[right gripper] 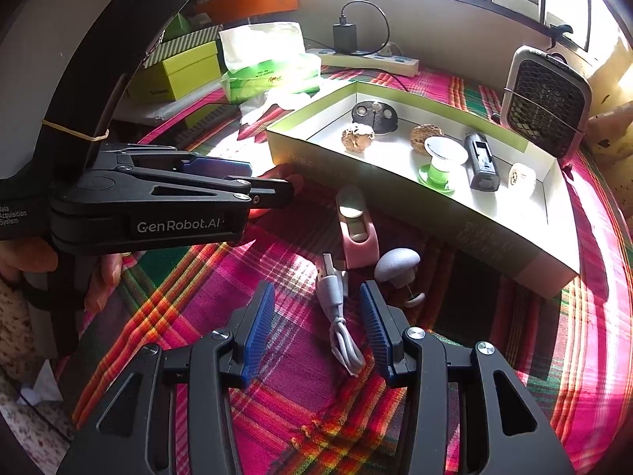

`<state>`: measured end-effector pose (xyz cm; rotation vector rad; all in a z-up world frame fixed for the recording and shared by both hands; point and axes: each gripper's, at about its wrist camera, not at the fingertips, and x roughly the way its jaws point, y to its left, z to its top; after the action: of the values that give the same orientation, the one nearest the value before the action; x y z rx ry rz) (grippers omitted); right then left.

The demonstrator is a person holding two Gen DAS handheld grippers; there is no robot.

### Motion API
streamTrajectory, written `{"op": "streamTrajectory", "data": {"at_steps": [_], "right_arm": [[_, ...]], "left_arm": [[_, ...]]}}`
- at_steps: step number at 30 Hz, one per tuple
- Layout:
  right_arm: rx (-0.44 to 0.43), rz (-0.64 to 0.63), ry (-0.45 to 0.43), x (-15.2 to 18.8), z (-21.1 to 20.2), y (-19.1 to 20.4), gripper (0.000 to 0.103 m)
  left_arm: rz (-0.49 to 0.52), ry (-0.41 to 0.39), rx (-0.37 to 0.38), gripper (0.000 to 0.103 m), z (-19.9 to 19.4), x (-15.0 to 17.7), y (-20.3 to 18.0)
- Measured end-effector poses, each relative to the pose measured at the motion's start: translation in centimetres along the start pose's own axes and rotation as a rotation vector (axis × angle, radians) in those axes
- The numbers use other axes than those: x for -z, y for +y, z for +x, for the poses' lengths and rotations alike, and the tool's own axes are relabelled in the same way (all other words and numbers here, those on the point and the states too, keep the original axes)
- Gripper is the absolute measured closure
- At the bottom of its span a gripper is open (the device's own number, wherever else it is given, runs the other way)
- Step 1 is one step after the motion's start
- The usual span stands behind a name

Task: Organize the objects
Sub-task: 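Move left tool to pink curved hook while right tool approaches white cable, then close left tool on pink hook while right tool closes on white cable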

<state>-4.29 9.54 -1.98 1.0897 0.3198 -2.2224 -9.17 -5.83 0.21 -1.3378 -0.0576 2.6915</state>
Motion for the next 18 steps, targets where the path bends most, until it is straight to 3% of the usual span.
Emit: {"op": "streamTrajectory", "data": {"at_steps": [3,18], "right_arm": [[0.016,0.006,-0.001,0.01,-0.03,-0.18,0.068],[0.046,0.001,-0.002,0.07,-0.09,-0.04,0.086]], "left_arm": [[-0.005,-0.002,-0.01,0.068,-0.03,0.0,0.12],[-0.015,-0.005,-0.027,0.079,-0.05,0.07,0.55]]}}
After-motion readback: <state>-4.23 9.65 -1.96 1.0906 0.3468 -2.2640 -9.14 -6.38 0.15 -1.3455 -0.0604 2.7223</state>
